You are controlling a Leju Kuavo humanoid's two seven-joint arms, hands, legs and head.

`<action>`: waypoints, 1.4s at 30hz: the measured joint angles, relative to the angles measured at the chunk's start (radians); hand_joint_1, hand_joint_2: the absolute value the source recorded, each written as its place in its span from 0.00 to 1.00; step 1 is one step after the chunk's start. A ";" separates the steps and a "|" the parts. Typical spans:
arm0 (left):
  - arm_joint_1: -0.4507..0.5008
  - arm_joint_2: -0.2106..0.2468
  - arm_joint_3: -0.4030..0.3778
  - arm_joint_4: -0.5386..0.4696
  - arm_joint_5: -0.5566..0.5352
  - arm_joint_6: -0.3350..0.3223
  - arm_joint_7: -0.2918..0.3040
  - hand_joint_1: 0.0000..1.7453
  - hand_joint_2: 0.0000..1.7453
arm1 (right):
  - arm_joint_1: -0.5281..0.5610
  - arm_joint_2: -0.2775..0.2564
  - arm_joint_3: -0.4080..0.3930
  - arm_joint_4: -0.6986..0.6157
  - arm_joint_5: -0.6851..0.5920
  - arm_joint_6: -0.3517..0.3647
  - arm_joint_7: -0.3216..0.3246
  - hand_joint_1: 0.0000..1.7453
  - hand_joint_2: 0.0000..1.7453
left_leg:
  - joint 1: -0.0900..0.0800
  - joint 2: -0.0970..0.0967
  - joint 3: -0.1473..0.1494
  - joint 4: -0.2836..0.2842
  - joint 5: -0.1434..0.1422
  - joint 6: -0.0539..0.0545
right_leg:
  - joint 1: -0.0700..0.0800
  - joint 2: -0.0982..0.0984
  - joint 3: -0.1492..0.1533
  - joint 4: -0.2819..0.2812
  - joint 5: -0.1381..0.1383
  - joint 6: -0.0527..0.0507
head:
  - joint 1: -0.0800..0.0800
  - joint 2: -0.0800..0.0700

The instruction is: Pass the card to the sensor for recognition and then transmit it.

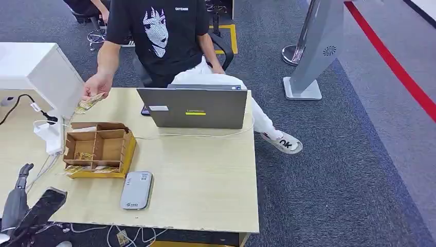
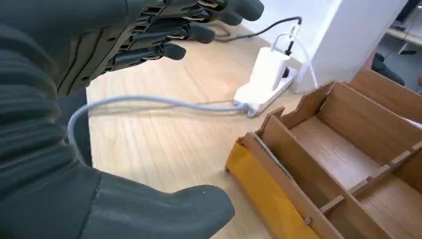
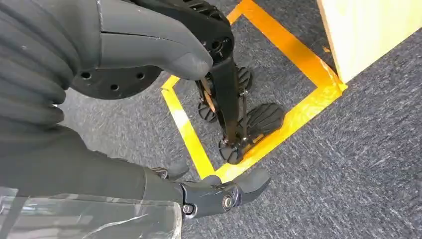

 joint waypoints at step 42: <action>-0.094 0.179 -0.462 -0.304 -0.778 0.353 0.314 1.00 1.00 | -0.007 0.000 0.050 0.000 0.190 -0.024 0.073 0.00 1.00 | 0.000 0.001 -0.005 0.001 0.004 0.000 | 0.000 0.001 -0.005 0.001 0.004 0.000 | 0.001 0.000</action>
